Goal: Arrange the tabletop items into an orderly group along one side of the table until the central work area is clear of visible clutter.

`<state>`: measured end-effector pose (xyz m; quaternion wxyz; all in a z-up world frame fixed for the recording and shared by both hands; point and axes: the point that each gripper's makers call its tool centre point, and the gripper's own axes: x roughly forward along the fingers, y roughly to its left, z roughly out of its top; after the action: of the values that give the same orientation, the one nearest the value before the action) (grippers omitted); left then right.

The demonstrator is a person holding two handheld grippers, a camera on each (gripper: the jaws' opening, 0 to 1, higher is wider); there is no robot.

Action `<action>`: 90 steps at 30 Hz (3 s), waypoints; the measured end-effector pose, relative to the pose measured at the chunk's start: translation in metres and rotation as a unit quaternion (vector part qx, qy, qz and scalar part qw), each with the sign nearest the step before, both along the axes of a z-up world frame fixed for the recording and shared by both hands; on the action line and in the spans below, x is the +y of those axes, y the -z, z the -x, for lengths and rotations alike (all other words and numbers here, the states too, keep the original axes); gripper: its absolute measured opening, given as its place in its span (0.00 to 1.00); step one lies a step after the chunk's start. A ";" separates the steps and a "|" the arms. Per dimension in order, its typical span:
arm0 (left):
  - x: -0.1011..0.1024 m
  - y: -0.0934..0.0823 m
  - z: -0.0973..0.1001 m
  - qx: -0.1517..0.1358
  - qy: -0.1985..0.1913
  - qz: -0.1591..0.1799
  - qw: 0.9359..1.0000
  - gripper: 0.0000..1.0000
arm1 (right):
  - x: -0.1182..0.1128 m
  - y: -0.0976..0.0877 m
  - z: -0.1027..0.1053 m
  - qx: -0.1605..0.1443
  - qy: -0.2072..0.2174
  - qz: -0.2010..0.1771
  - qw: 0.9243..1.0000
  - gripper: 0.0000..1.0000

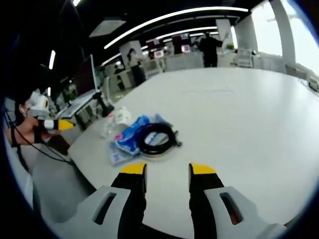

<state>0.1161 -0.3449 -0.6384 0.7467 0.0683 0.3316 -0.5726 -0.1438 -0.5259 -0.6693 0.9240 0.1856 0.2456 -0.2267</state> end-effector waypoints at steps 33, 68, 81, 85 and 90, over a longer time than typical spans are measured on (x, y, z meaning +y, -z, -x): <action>0.003 0.006 0.000 0.000 0.011 -0.006 1.000 0.47 | 0.019 0.007 -0.003 0.021 -0.037 -0.005 0.999 0.47; 0.008 0.024 -0.016 0.008 0.011 -0.018 1.000 0.46 | 0.044 0.031 -0.024 0.108 -0.144 0.018 0.983 0.59; -0.015 0.027 -0.036 0.022 -0.017 -0.021 0.999 0.43 | 0.051 0.037 -0.026 0.137 -0.171 0.027 0.975 0.61; -0.024 0.027 -0.042 0.020 -0.022 -0.023 0.999 0.42 | 0.053 0.038 -0.027 0.140 -0.177 0.027 0.974 0.62; -0.038 0.027 -0.056 0.018 -0.027 -0.025 0.999 0.42 | 0.056 0.041 -0.029 0.154 -0.193 0.033 0.968 0.62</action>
<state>0.1723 -0.3826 -0.6659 0.7537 0.0675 0.3607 -0.5453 -0.1151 -0.4694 -0.7103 0.9070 0.0666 0.4084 -0.0782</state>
